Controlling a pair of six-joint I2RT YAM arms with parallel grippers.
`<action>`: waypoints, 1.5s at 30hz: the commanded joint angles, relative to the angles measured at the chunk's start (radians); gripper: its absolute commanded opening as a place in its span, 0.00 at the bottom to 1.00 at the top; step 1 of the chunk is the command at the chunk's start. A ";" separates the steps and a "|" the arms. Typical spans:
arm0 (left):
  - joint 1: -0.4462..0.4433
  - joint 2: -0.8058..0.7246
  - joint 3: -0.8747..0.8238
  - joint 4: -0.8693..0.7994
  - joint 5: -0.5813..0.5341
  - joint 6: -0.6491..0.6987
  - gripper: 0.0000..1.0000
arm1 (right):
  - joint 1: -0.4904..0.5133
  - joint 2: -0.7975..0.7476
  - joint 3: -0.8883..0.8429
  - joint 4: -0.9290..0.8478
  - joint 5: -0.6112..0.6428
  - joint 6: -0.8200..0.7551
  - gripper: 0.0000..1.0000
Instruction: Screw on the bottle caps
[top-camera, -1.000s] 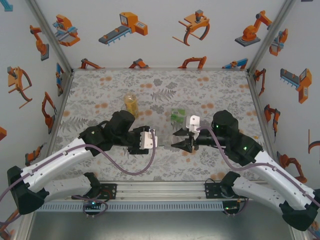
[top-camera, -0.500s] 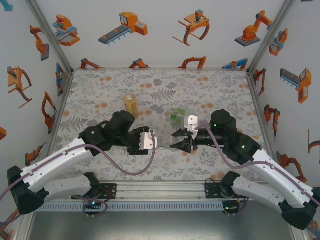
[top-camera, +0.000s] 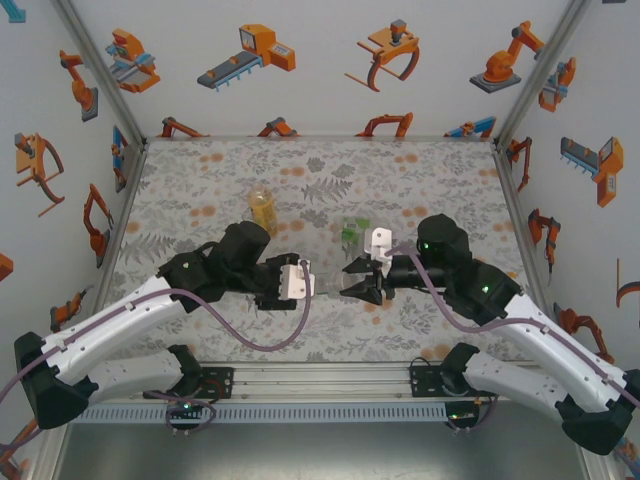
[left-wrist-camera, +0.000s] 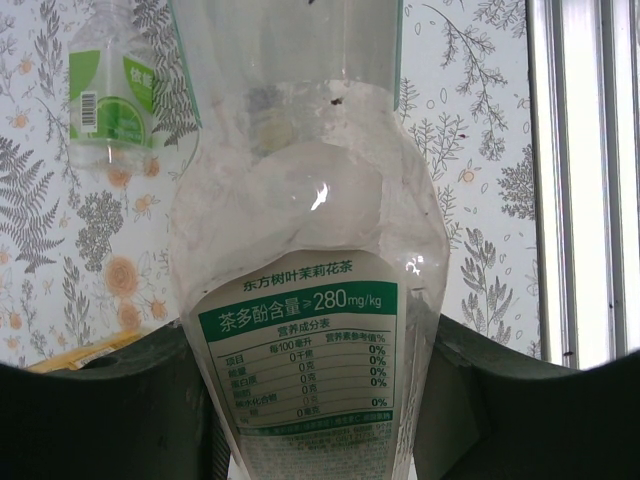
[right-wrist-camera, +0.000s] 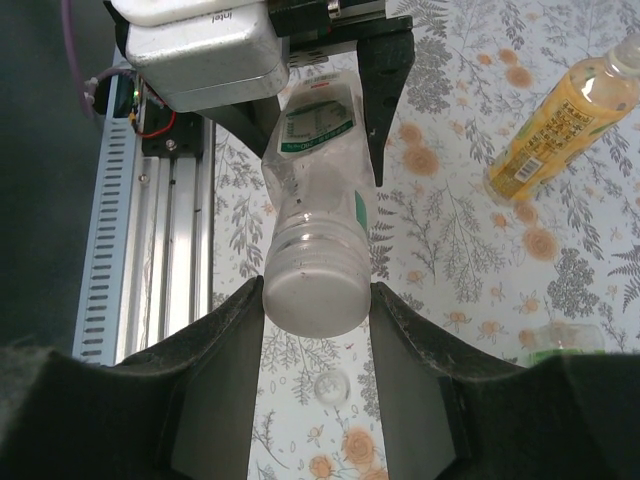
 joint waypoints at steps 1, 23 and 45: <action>-0.006 0.001 0.016 -0.005 0.011 0.019 0.00 | 0.008 -0.002 0.038 -0.001 -0.007 -0.017 0.05; -0.005 0.032 0.029 -0.020 0.016 0.026 0.00 | 0.028 0.025 0.078 -0.062 0.000 -0.057 0.00; -0.005 0.053 0.048 -0.058 0.067 0.027 0.00 | 0.095 0.052 0.136 -0.197 0.074 -0.184 0.00</action>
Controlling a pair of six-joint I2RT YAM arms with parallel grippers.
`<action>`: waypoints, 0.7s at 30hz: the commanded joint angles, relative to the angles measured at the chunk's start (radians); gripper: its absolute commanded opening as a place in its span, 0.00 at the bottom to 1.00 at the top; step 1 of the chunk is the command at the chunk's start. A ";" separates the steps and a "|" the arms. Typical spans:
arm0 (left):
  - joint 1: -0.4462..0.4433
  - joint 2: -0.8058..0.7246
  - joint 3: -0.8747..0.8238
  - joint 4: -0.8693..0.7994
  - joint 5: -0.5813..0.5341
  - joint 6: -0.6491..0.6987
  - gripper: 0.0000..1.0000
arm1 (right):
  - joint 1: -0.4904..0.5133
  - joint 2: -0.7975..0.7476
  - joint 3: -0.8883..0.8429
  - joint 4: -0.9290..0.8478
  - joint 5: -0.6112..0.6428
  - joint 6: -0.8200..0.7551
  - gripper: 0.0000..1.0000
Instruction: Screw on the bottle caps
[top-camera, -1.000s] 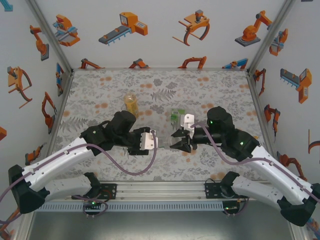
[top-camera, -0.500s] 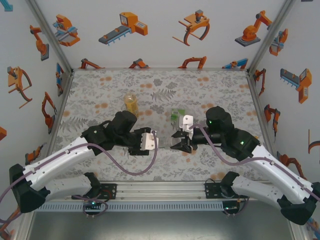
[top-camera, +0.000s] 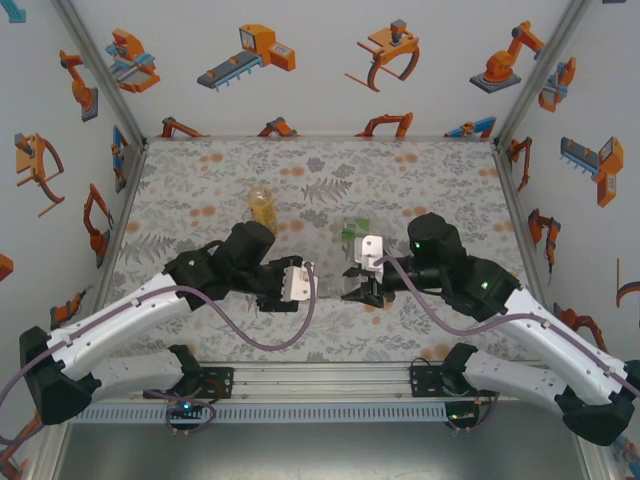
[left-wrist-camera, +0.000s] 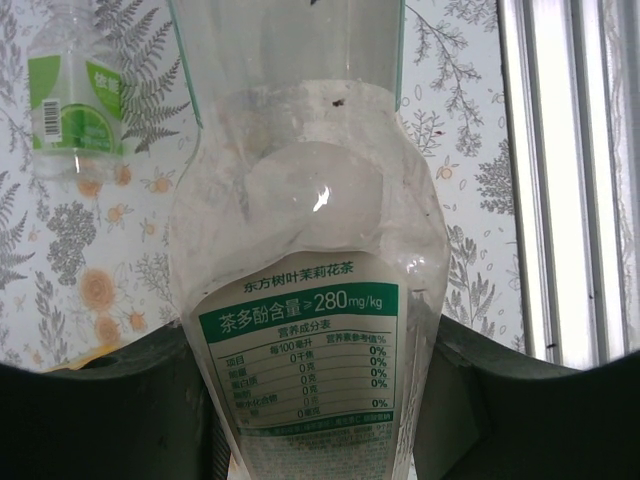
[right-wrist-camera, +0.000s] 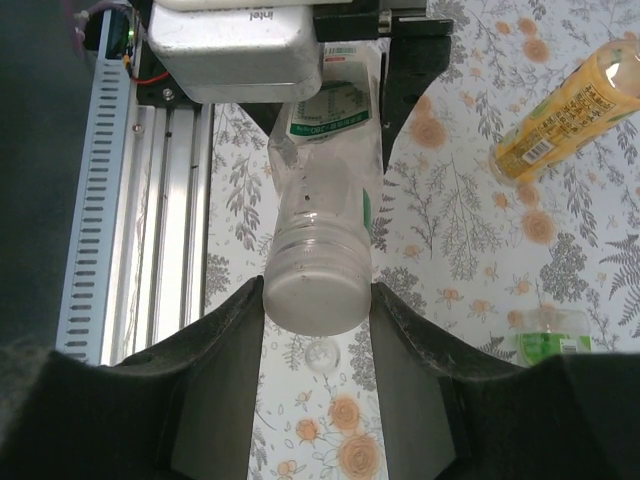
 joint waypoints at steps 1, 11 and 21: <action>-0.003 0.018 0.038 -0.036 0.038 0.015 0.00 | 0.030 0.003 0.052 -0.036 0.010 -0.058 0.00; 0.007 0.065 0.080 -0.110 0.132 0.020 0.00 | 0.074 0.021 0.094 -0.126 0.065 -0.142 0.00; 0.030 0.083 0.101 -0.125 0.199 0.012 0.00 | 0.098 0.030 0.103 -0.143 0.074 -0.145 0.00</action>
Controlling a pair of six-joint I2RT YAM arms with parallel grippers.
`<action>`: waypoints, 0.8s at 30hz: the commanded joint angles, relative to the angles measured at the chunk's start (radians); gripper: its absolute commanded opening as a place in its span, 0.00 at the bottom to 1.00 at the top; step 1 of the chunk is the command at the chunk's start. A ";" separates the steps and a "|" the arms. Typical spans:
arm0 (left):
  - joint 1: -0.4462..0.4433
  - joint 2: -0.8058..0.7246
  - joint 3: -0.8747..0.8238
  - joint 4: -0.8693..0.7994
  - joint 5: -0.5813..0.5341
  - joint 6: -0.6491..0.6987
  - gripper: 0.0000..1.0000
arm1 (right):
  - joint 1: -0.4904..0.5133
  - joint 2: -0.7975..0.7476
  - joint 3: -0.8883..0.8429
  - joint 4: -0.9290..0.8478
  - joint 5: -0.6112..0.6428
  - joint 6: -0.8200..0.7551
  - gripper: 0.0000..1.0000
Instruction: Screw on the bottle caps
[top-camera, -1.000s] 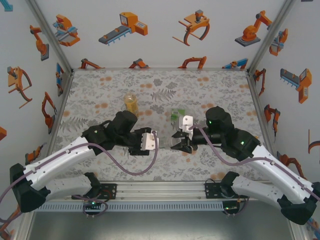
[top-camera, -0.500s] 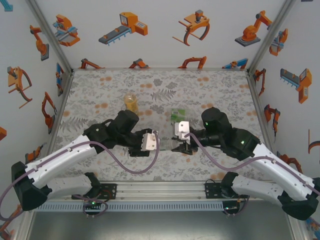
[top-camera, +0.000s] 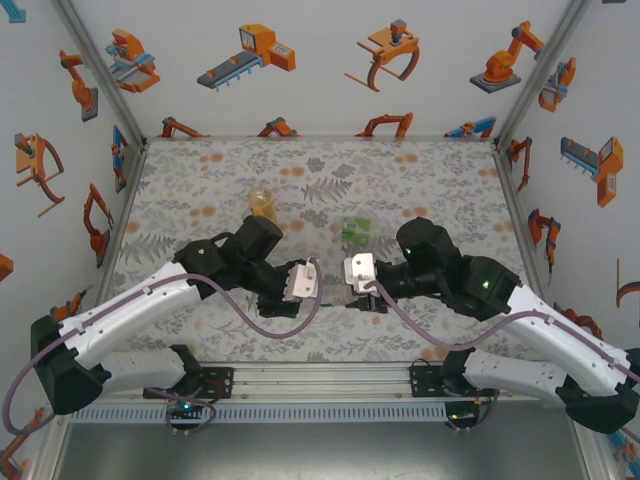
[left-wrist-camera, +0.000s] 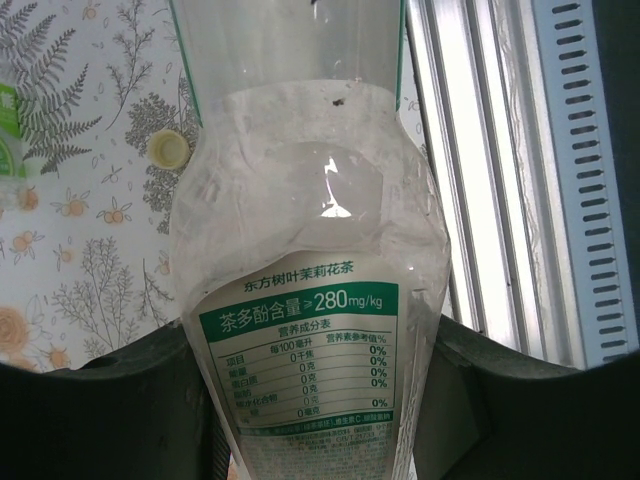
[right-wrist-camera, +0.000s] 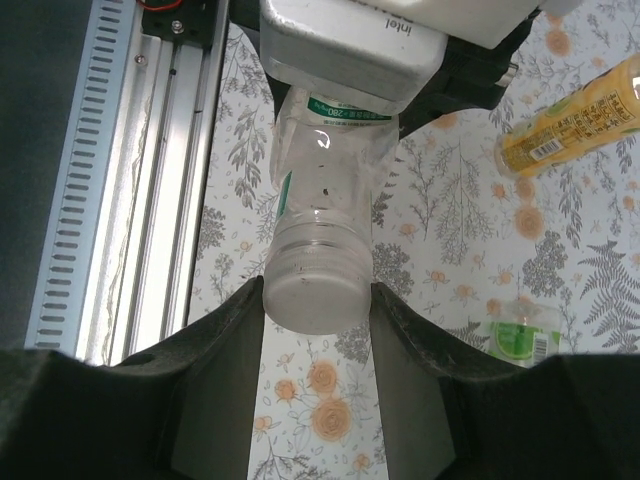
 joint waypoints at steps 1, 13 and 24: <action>0.008 -0.001 0.033 -0.002 0.044 0.012 0.00 | 0.012 0.000 0.027 0.006 -0.002 0.007 0.00; 0.007 -0.060 -0.016 0.073 -0.040 0.010 0.00 | 0.009 0.021 0.018 0.076 0.040 0.351 0.00; -0.004 -0.089 -0.032 0.097 -0.054 0.011 0.00 | -0.024 -0.011 -0.062 0.240 0.123 0.793 0.00</action>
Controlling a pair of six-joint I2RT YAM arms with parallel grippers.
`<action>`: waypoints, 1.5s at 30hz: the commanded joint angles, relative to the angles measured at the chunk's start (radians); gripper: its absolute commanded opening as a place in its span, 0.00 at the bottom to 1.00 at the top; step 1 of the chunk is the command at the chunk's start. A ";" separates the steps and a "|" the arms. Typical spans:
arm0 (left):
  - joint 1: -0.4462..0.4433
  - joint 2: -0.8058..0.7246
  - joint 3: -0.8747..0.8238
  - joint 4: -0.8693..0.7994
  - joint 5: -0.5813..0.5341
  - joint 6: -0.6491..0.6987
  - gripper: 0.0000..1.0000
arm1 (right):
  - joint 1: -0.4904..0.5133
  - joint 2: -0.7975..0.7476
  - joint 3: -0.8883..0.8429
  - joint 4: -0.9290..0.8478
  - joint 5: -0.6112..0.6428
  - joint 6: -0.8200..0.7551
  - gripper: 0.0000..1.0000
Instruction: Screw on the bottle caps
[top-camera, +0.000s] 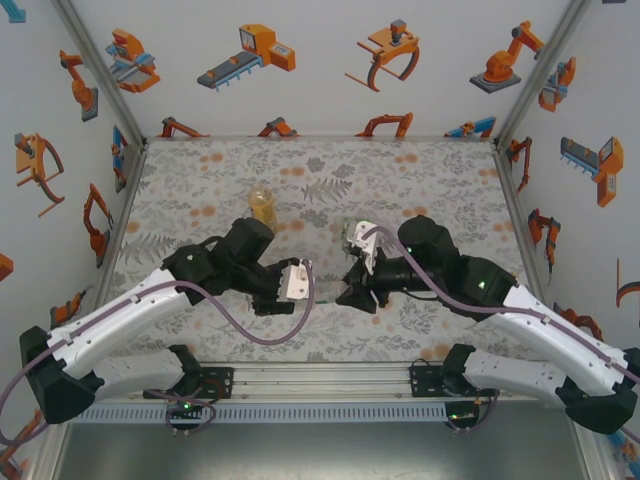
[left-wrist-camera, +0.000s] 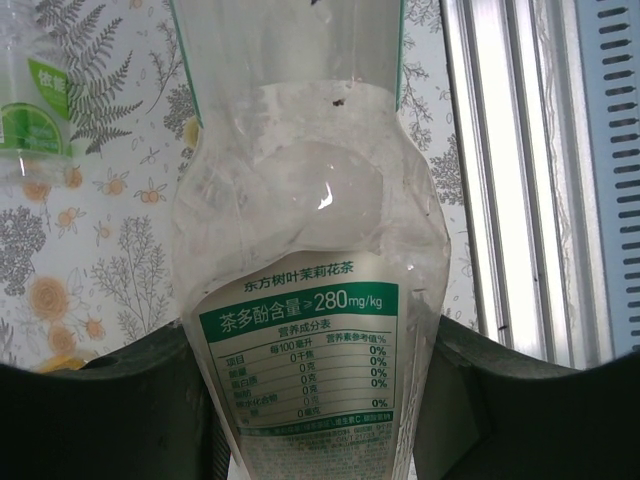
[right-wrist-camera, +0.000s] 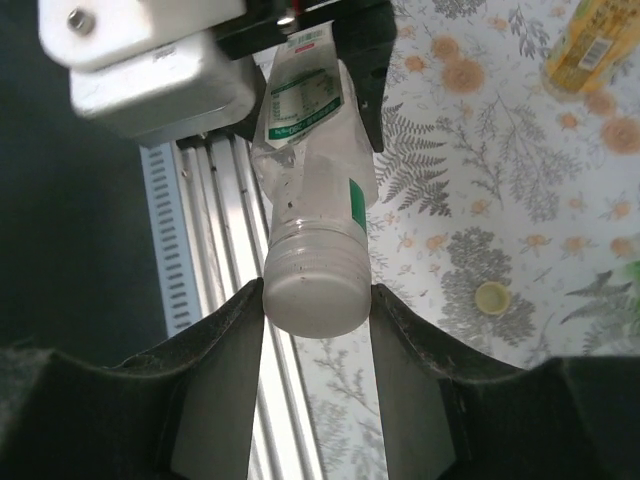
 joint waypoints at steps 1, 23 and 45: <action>-0.006 -0.020 -0.005 0.074 0.014 0.009 0.00 | -0.012 -0.009 -0.028 0.114 0.048 0.260 0.00; -0.012 -0.073 -0.043 0.151 -0.029 -0.007 0.00 | -0.129 0.024 -0.086 0.184 0.022 1.143 0.10; -0.014 -0.056 -0.042 0.148 -0.032 -0.011 0.00 | -0.129 -0.099 0.047 -0.008 0.205 0.655 0.70</action>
